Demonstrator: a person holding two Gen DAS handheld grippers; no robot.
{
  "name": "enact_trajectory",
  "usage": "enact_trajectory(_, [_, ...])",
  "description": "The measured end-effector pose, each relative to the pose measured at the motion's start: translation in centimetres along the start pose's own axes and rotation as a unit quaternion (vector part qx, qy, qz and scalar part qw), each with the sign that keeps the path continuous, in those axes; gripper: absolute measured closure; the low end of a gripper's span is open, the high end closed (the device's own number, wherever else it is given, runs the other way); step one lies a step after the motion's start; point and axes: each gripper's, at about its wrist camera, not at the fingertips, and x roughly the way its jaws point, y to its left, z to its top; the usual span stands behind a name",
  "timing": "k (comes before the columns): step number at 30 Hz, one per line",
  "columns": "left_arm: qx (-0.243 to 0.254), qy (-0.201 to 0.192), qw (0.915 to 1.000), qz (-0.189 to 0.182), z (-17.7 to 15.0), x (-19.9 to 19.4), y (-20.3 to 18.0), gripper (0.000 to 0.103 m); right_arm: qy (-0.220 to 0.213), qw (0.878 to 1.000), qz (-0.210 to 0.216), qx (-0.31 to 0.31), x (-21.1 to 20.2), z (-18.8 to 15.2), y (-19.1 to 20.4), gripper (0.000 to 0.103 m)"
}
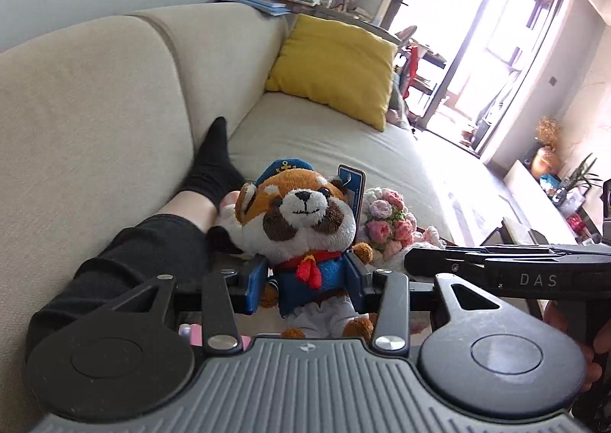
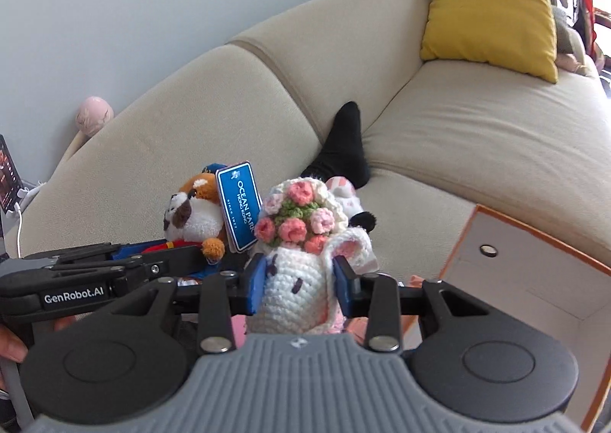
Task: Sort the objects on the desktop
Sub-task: 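Carry the raccoon plush and crocheted bunny over the orange box with both tools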
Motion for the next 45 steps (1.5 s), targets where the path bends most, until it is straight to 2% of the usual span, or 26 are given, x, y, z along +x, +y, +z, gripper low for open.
enact_trajectory(4, [0.026,0.011,0.9988,-0.04,0.2,1.5,-3.3,0.054,-0.021,0.999,-0.039,0.018,-3.4,-0.9,-2.2,0.064])
enact_trajectory(9, [0.051,0.04,0.9959,-0.063,-0.7,4.8,-6.5,0.054,-0.025,0.993,-0.099,0.052,-5.8,-2.5,-5.9,0.064])
enact_trajectory(13, [0.076,0.068,0.9918,-0.077,-1.3,7.5,-9.0,0.054,-0.015,0.986,-0.142,0.082,-6.0,-3.8,-9.2,0.064])
enact_trajectory(17, [0.12,0.092,0.984,-0.094,-1.9,10.2,-12.5,0.054,-0.004,0.978,-0.182,0.106,-4.9,-4.8,-12.1,0.064])
enact_trajectory(23, [0.151,0.156,0.9715,-0.096,-2.8,16.5,-14.7,0.055,0.024,0.975,-0.207,0.082,-2.2,-5.5,-14.4,0.064])
enact_trajectory(28, [0.147,0.187,0.9675,-0.087,-3.1,19.6,-14.4,0.055,0.051,0.972,-0.229,0.026,-0.2,-5.9,-15.2,0.064])
enact_trajectory(34, [0.191,0.185,0.9621,-0.061,-3.3,20.3,-15.3,0.055,0.081,0.968,-0.238,-0.013,2.1,-6.5,-15.6,0.063])
enact_trajectory(45, [0.209,0.195,0.9555,-0.073,-3.6,19.8,-17.2,0.055,0.09,0.96,-0.262,-0.052,2.0,-6.9,-15.8,0.063])
